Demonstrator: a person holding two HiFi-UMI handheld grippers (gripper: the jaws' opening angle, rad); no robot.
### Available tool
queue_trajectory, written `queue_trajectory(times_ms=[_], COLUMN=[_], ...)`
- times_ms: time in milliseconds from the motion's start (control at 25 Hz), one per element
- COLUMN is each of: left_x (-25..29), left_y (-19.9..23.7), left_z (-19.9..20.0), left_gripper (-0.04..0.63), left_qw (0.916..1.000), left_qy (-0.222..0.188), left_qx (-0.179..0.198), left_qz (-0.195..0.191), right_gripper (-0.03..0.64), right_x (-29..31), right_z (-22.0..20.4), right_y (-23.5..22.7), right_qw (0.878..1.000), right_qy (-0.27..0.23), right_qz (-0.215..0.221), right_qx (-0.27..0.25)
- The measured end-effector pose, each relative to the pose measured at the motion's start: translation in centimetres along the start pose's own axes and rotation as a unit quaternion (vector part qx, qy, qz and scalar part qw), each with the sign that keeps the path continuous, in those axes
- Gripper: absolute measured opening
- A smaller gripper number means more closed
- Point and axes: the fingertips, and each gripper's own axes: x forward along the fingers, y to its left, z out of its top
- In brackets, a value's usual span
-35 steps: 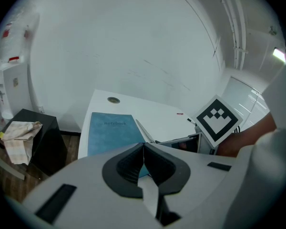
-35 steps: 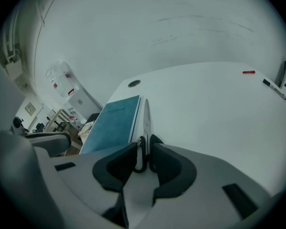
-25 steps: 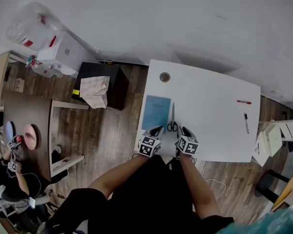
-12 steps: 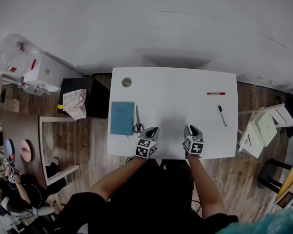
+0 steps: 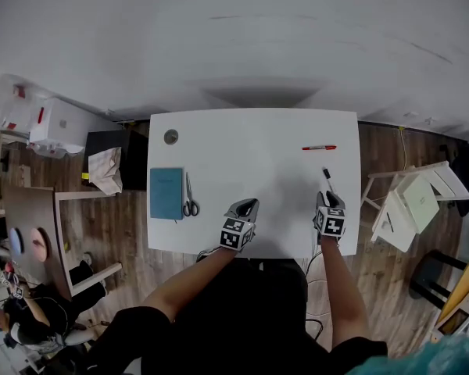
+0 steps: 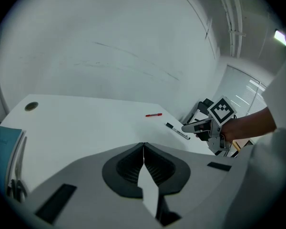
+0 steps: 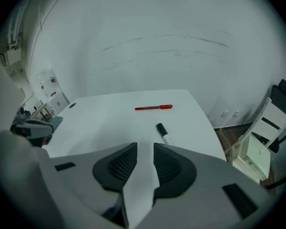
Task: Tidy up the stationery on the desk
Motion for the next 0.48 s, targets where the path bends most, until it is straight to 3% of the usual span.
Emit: queue_trajectory(times_ms=[280,480], left_x=[2.4,2.7], left_y=[-2.1,-2.5], left_z=[0.3,0.1], left_gripper=[0.014,0.014], left_qw=[1.0,0.9999], left_qy=[0.008,0.014], left_qx=[0.0,0.005], left_qz=[-0.006,-0.004], right_gripper=[0.103,0.103], right_x=[2.6,3.9], right_z=[-0.7,-0.7], right_y=[-3.8,-4.8], right_qw=[0.999,0.998], right_qy=[0.041,0.058], right_qz=[0.0,0.0], right_qx=[0.003,-0.022])
